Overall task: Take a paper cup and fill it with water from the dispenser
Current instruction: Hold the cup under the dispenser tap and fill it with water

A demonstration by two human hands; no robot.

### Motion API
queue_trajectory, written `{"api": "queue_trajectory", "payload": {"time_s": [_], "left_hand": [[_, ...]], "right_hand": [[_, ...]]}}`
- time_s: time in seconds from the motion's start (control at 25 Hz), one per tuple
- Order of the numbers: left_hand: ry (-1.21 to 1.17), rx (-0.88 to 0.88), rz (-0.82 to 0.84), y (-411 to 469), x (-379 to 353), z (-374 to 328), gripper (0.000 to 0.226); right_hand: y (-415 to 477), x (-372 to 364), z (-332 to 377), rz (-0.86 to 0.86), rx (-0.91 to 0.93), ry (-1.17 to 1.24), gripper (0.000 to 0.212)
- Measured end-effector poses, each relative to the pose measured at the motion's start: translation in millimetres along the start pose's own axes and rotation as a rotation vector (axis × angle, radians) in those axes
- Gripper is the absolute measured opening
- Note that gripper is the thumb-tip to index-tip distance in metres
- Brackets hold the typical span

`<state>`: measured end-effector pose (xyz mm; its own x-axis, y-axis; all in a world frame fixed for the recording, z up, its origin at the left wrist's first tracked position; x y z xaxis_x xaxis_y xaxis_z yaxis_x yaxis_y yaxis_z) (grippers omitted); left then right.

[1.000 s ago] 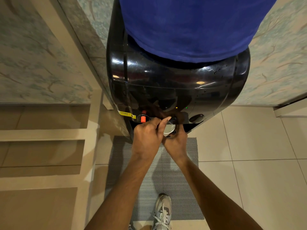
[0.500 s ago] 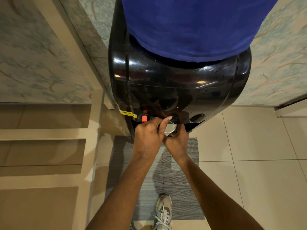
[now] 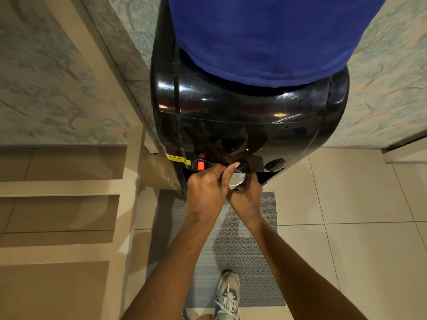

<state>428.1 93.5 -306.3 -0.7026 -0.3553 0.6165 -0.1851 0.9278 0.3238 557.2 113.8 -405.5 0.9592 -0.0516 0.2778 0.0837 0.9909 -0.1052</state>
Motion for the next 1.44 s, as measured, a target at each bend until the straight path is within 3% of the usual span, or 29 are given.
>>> {"api": "queue_trajectory", "payload": {"time_s": [1.44], "left_hand": [[-0.016,0.021,0.003,-0.8,-1.5,3.8,0.031]], "right_hand": [[1.4,-0.2,-9.0,0.001,-0.050,0.028,0.062]]}}
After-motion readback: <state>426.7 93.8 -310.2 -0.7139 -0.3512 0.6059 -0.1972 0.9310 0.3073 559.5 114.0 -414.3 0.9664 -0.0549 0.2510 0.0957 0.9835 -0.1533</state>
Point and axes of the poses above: each hand's wrist, its own y-axis towards the middle knuckle, its own x-axis out of the back of the hand, z = x × y, the point moved 6 cm from there along y, towards the middle knuckle, and after that the axes turned 3 degrees about -x, right-handed, at the moved point
